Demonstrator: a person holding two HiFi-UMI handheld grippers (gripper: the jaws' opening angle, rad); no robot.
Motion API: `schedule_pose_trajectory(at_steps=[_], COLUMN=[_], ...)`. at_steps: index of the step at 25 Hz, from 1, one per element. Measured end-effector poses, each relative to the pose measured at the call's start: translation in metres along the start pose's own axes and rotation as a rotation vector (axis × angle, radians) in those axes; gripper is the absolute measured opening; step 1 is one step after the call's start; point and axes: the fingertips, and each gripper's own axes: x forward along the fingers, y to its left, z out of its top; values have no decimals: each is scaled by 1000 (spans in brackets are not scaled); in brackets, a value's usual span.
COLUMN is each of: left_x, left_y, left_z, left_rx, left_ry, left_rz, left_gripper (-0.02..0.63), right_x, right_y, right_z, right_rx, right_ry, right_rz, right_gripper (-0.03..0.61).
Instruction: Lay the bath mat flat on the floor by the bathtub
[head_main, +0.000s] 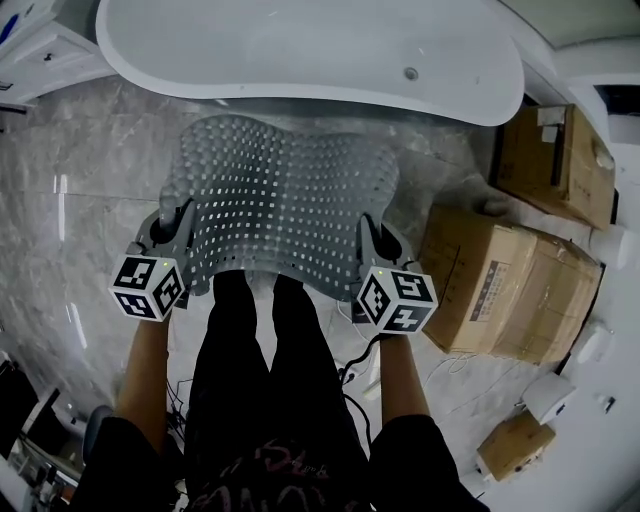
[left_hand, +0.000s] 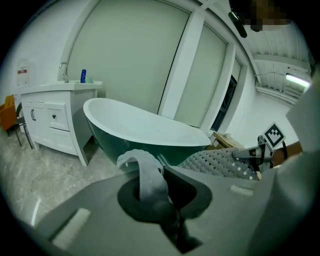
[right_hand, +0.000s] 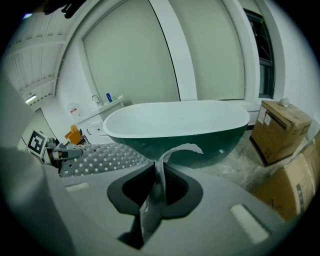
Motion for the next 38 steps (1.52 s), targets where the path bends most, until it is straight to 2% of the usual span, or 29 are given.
schedule_pose_trajectory(at_steps=[8,27,38], left_x=[27,28,26], left_y=[18,14,4], left_z=[-33,-39,-30], left_rx=[4,-11,29], left_ry=[31,25,37], left_rz=[-12,2,-10], left_gripper=[20,20,20], right_x=[29,28,21], right_y=[1,6,11], right_z=[-28,-34,-29], right_rx=[5,44,37], right_ry=[30,38,39], right_rz=[-1,5,14], right_gripper=[55,55,54])
